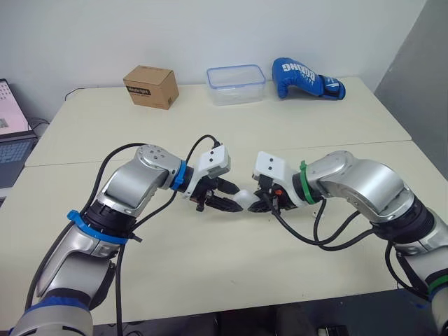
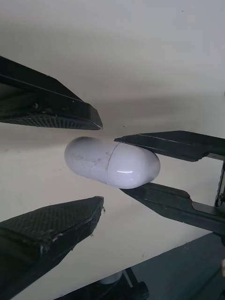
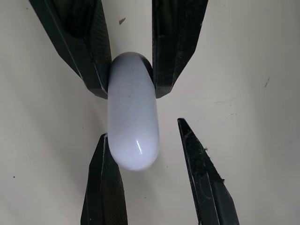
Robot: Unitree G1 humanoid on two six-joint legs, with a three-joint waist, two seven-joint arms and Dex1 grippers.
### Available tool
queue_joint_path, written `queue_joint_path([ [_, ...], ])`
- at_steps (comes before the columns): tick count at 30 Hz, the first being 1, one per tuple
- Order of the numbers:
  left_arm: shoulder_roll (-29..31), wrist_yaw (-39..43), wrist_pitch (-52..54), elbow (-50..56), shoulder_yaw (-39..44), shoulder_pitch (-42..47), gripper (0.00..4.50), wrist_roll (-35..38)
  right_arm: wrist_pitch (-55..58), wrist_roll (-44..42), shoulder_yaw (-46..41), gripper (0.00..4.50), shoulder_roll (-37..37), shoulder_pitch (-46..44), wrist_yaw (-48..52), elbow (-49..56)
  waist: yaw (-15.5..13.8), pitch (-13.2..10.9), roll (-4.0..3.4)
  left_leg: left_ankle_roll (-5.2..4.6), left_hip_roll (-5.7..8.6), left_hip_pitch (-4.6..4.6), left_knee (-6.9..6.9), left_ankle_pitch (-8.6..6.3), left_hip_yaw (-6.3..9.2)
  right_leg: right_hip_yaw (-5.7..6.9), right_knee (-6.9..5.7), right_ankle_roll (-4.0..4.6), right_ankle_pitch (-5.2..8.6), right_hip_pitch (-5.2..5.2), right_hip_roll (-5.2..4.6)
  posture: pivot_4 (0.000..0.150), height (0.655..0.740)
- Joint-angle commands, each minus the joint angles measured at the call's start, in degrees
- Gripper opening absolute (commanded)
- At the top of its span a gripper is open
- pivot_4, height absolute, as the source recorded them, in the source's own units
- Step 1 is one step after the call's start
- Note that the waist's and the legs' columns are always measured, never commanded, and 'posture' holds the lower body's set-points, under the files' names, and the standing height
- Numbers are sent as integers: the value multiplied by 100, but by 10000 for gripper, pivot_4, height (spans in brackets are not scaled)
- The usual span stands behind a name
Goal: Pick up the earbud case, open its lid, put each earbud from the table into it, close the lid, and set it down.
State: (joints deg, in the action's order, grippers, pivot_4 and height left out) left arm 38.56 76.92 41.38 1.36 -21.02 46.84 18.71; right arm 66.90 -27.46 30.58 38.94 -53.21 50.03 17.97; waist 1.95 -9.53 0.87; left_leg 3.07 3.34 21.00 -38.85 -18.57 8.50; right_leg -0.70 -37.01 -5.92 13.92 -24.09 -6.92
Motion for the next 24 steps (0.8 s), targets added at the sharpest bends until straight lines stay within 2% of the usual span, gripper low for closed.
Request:
queue_joint_path([
  [1, -46, 10, -24, 156, 29, 116, 21175, 13, 35, 66, -123, 7556, -36, -147, 33, 105, 0, 0, 0, 0, 0, 0, 0, 0, 0, 0, 0, 0, 0, 0, 0, 1500, 7307],
  [3, -73, 4, -20, 155, 25, 125, 17604, 11, 75, 67, -138, 7556, -66, -157, 35, 112, 1, 0, 0, 0, 0, 0, 0, 0, 1, 1, -1, 0, 0, 0, 0, 1500, 7307],
  [6, -106, 22, -24, 146, 21, 120, 9184, -6, 120, 81, -167, 7556, -115, -188, 40, 94, 1, 0, 0, 0, 1, 0, 0, 0, 0, 0, -2, 0, 0, 0, 0, 1500, 7307],
  [7, -113, 33, -16, 148, 25, 116, 8375, -11, 131, 89, -176, 7556, -126, -193, 44, 90, 1, 0, 0, 0, 1, 0, -1, 0, 1, 0, -1, 0, 0, 0, 0, 1500, 7307],
  [20, -155, 6, -256, 80, 26, 112, 8373, -218, 186, 98, -223, 7556, -146, -208, 105, 87, 1, 0, 0, 0, 1, 0, -1, 0, 1, 0, -2, 0, 0, -1, -1, 1500, 7307],
  [24, -175, -60, -431, 62, 94, 48, 8373, -265, 111, 120, -236, 20703, -125, -162, 124, 203, -1, 0, 0, 0, 1, 0, -2, 0, 1, 0, -2, 0, 0, 0, -1, 1500, 7307],
])
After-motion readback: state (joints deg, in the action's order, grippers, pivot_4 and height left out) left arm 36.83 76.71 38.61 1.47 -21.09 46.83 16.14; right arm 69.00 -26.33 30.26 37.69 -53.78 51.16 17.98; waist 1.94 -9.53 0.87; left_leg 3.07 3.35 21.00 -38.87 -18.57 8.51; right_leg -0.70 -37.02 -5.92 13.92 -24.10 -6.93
